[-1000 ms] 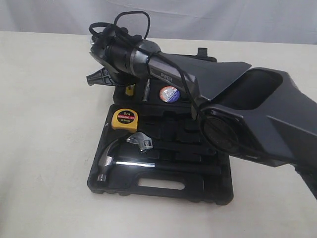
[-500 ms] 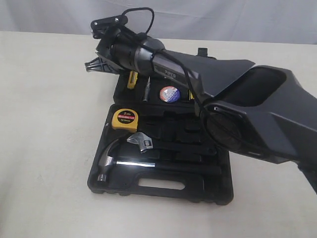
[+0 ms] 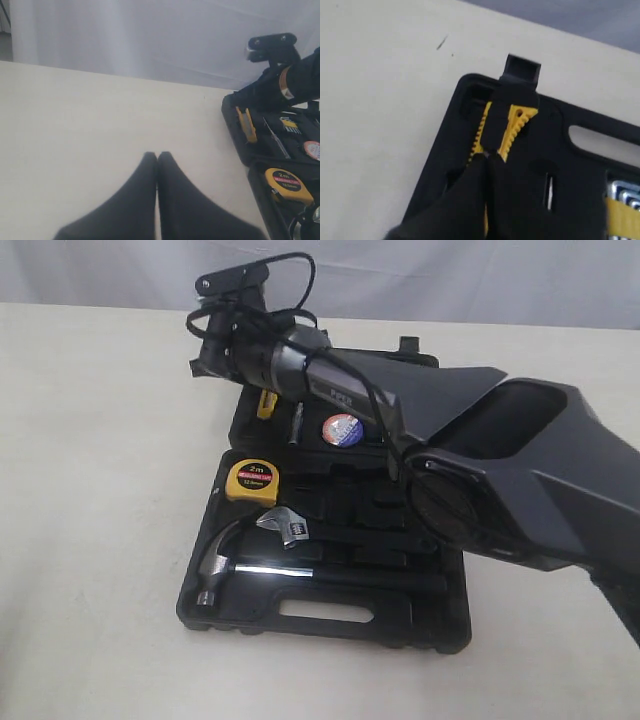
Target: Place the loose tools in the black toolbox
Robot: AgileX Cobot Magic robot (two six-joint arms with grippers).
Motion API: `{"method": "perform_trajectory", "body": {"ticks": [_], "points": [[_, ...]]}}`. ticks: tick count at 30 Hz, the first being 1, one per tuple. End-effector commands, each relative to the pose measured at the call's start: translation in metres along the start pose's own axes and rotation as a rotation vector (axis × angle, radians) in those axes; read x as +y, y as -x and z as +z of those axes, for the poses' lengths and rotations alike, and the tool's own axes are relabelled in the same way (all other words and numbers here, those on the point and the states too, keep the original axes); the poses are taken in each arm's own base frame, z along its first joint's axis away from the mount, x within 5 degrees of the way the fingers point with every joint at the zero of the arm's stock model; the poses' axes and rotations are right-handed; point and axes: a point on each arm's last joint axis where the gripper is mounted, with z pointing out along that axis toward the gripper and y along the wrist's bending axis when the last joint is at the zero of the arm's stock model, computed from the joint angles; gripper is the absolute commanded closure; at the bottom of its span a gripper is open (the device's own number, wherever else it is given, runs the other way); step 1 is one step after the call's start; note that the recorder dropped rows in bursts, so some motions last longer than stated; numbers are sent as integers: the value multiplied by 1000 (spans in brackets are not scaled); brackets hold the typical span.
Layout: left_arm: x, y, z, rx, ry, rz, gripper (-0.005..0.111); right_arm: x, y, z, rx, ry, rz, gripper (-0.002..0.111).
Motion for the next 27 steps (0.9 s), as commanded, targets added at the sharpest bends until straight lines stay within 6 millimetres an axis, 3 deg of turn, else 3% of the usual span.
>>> {"method": "perform_trajectory", "body": {"ticks": [1, 6, 15, 18, 25, 27], "points": [[0, 1, 0, 0, -5, 5, 107, 2, -15, 16, 17, -6, -1, 109], [0, 1, 0, 0, -5, 5, 107, 4, -23, 18, 79, -2, -10, 109], [0, 1, 0, 0, -5, 5, 107, 6, -20, 4, 182, 82, -38, 109], [0, 1, 0, 0, -5, 5, 107, 3, -10, -2, 143, 77, -48, 109], [0, 1, 0, 0, -5, 5, 107, -18, 39, -30, -103, -36, 9, 109], [0, 1, 0, 0, -5, 5, 107, -18, 43, -35, -133, -62, -21, 109]]}}
